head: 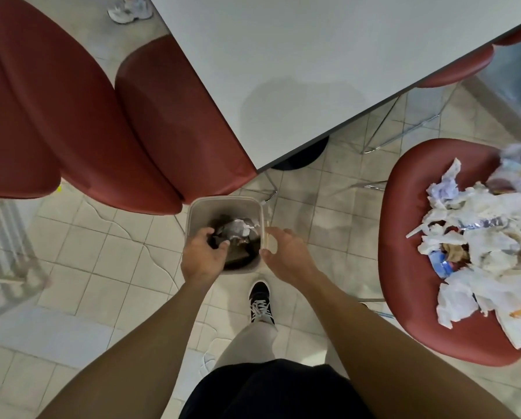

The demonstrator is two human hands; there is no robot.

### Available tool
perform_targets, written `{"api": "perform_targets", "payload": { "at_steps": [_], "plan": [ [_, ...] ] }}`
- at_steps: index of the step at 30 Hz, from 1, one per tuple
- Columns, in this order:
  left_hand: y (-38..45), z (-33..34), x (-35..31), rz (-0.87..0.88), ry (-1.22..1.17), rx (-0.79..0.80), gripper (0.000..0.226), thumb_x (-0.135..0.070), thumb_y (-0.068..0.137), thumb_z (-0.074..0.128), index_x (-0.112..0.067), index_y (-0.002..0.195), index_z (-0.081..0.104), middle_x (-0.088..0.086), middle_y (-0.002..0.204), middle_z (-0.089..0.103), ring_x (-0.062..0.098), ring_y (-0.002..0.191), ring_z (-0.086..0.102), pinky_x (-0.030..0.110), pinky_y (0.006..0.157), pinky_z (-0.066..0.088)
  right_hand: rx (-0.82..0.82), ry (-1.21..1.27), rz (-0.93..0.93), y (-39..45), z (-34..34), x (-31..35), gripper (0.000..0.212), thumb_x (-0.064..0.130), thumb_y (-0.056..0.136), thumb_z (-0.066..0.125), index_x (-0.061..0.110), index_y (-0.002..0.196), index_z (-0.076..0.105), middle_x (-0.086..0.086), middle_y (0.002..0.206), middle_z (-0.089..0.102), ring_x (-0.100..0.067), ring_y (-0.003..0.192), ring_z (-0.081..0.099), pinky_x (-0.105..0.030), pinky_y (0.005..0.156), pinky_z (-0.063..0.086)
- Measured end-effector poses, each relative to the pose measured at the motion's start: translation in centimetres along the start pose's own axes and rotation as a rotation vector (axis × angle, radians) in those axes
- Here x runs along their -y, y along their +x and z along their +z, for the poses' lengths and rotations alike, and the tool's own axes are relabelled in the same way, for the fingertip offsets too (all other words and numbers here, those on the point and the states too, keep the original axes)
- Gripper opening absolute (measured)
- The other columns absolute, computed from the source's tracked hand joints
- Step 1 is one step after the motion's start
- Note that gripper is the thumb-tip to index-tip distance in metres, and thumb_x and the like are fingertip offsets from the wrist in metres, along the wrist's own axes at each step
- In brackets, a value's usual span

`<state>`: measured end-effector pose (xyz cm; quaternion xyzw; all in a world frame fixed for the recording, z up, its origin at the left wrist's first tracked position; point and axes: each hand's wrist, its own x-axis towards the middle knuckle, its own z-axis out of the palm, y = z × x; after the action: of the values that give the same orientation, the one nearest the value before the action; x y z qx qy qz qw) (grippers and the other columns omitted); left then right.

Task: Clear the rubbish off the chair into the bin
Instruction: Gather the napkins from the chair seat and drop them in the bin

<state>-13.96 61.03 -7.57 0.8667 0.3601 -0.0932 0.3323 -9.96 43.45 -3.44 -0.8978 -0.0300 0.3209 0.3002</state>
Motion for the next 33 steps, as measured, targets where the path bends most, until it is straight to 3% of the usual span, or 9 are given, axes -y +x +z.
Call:
{"api": "perform_targets", "payload": {
  "at_steps": [5,12,18,20,23,29,33],
  "plan": [
    [-1.1,1.5,-2.3,0.067,0.065,0.053,0.040,-0.038,0.077,0.073,-0.029,0.114,0.060,-0.001,0.112,0.060,0.023,0.104,0.059,0.036,0.086,0.049,-0.038,0.004,0.049,-0.7,-2.0,-3.3,0.055,0.028,0.091,0.059,0.026,0.142,0.040,-0.006,0.138,0.048,-0.026,0.118,0.053,-0.038,0.101,0.046],
    [-4.2,6.9,-8.0,0.238,0.106,0.182,0.047,-0.032,0.076,0.072,-0.028,0.120,0.057,0.005,0.119,0.058,0.025,0.109,0.056,0.037,0.092,0.048,-0.105,0.072,0.121,-3.5,-7.4,-11.2,0.055,0.028,0.092,0.058,0.023,0.143,0.038,-0.009,0.140,0.044,-0.027,0.120,0.052,-0.038,0.099,0.047],
    [-9.6,14.6,-14.2,0.324,0.180,0.296,0.045,-0.033,0.078,0.071,-0.030,0.120,0.057,0.001,0.125,0.056,0.023,0.115,0.052,0.035,0.091,0.046,-0.189,0.138,0.242,-7.6,-12.7,-21.7,0.055,0.027,0.091,0.058,0.019,0.143,0.039,-0.010,0.134,0.049,-0.025,0.126,0.046,-0.031,0.101,0.038],
    [-11.5,17.6,-16.1,0.386,0.212,0.377,0.048,-0.034,0.079,0.071,-0.029,0.124,0.056,0.001,0.123,0.057,0.021,0.114,0.051,0.033,0.091,0.045,-0.213,0.187,0.317,-9.1,-13.6,-25.4,0.053,0.026,0.090,0.059,0.016,0.140,0.043,-0.011,0.132,0.051,-0.028,0.125,0.047,-0.032,0.101,0.038],
    [-14.1,22.3,-18.8,0.446,0.244,0.495,0.049,-0.035,0.078,0.072,-0.029,0.124,0.056,-0.002,0.124,0.057,0.021,0.111,0.055,0.040,0.093,0.049,-0.251,0.284,0.440,-10.8,-14.8,-30.7,0.049,0.026,0.089,0.059,0.015,0.135,0.047,-0.012,0.133,0.049,-0.031,0.122,0.049,-0.039,0.100,0.043],
    [-20.5,32.0,-22.9,0.558,0.338,0.714,0.043,-0.032,0.077,0.074,-0.030,0.118,0.061,-0.008,0.119,0.058,0.014,0.108,0.057,0.035,0.095,0.048,-0.302,0.347,0.620,-13.8,-15.4,-41.6,0.052,0.025,0.088,0.059,0.020,0.138,0.045,-0.009,0.131,0.046,-0.027,0.112,0.055,-0.031,0.093,0.043],
    [-24.2,38.0,-23.5,0.594,0.457,0.824,0.045,-0.030,0.076,0.075,-0.029,0.119,0.060,-0.005,0.121,0.056,0.015,0.112,0.056,0.032,0.096,0.047,-0.369,0.357,0.693,-14.2,-13.0,-49.2,0.053,0.034,0.081,0.042,0.007,0.124,0.057,-0.012,0.124,0.060,-0.022,0.114,0.055,-0.039,0.104,0.040]
  ]
}}
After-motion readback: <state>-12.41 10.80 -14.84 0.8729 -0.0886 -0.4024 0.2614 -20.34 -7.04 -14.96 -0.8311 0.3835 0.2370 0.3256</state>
